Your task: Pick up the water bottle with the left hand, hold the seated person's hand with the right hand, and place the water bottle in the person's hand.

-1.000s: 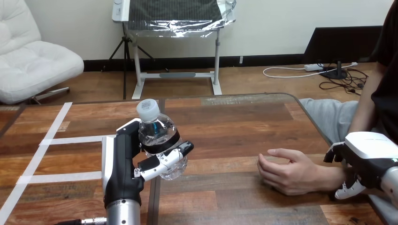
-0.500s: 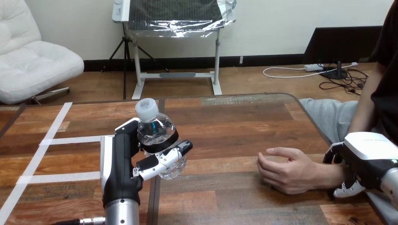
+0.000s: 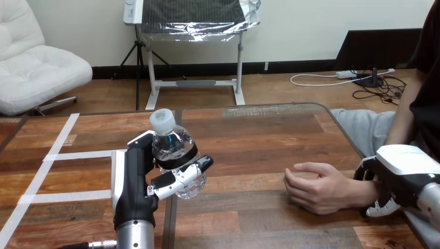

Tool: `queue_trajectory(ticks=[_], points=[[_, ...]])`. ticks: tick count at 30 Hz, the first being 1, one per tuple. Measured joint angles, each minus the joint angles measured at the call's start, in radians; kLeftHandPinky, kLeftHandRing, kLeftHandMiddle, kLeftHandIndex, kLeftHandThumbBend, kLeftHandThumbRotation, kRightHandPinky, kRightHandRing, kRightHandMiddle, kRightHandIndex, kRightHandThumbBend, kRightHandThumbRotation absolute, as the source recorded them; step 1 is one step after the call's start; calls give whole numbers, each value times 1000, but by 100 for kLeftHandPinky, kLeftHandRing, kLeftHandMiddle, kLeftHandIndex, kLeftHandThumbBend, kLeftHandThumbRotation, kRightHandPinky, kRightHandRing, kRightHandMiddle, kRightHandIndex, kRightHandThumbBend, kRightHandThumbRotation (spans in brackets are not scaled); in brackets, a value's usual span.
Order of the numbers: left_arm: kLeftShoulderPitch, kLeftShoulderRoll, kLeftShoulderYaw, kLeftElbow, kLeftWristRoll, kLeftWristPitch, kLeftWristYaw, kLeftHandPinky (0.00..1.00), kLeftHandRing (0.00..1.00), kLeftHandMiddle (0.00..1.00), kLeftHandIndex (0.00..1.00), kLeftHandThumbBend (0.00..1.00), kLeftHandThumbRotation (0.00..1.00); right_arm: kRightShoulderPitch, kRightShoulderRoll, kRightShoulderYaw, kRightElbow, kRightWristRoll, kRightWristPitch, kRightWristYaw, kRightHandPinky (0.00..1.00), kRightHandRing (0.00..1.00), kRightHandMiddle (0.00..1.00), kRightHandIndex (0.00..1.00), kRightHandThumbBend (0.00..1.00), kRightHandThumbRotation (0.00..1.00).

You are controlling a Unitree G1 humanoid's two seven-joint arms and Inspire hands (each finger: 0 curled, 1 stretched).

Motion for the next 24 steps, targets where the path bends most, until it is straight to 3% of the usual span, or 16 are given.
queue_trajectory(ticks=[6,24], points=[[0,0,0,-1,0,0,0,36,41,45,44,71,0,-12,0,4,20,10,-11,8,58,67,72,71,79,0],[3,0,0,-3,0,1,-1,36,41,45,44,71,0,-41,0,14,36,43,24,115,66,71,76,72,76,0]])
